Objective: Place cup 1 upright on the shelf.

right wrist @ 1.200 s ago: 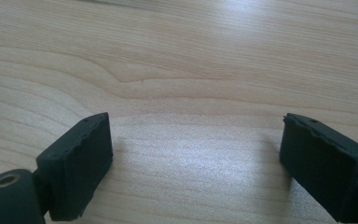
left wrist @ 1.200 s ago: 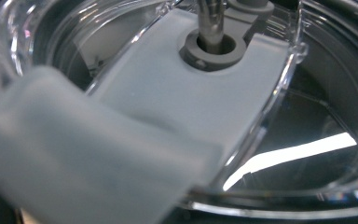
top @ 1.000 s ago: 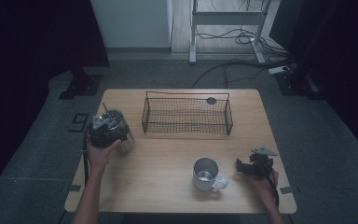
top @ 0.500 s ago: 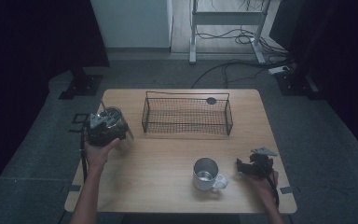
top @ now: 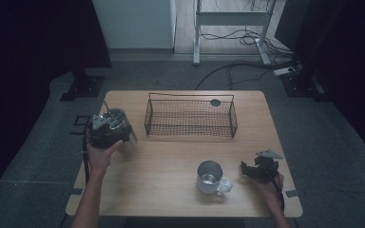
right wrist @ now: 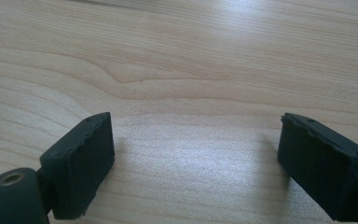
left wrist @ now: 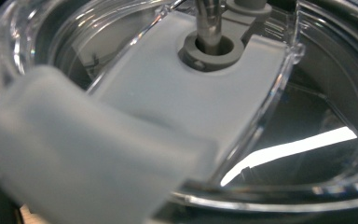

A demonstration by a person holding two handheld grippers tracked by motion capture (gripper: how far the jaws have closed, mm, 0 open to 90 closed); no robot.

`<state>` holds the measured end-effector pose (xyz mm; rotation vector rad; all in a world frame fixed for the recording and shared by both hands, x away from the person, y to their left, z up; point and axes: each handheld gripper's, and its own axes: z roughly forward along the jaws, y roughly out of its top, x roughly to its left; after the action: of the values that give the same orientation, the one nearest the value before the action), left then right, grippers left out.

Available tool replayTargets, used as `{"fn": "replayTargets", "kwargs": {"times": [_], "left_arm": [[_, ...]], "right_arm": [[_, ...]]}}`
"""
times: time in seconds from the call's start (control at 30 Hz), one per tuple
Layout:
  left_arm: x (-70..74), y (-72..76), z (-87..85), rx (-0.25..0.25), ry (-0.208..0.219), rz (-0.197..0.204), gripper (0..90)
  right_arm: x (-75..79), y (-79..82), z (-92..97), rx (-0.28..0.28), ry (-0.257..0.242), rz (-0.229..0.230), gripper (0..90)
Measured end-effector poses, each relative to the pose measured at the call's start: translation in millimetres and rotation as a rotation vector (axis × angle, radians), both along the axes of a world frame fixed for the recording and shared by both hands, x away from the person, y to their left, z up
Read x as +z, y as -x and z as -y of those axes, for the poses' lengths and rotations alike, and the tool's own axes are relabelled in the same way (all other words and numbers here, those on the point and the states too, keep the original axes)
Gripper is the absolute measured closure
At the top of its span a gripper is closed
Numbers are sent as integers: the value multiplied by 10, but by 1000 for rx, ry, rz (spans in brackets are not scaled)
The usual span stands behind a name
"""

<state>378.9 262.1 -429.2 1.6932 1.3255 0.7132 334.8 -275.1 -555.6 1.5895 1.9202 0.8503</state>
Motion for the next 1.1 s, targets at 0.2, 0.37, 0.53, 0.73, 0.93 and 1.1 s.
{"fn": "replayTargets", "kwargs": {"times": [0.2, 0.37, 0.53, 0.73, 0.93, 1.1], "left_arm": [[7, -6, 24, -3, 7, 2, 36], [25, -26, 91, -15, 4, 2, 36], [41, -37, 156, -30, 1, 3, 36], [26, -49, 222, -37, 1, -4, 36], [15, -62, 289, -53, 2, -8, 36], [3, -67, 328, -63, -3, -15, 36]], "right_arm": [[0, 0, 0, 0, 0, 0, 109], [0, 0, 0, 0, 0, 0, 109], [0, 0, 0, 0, 0, 0, 110], [0, 0, 0, 0, 0, 0, 110], [0, 0, 0, 0, 0, 0, 111], [0, 1, 0, 0, 0, 1, 112]]}}
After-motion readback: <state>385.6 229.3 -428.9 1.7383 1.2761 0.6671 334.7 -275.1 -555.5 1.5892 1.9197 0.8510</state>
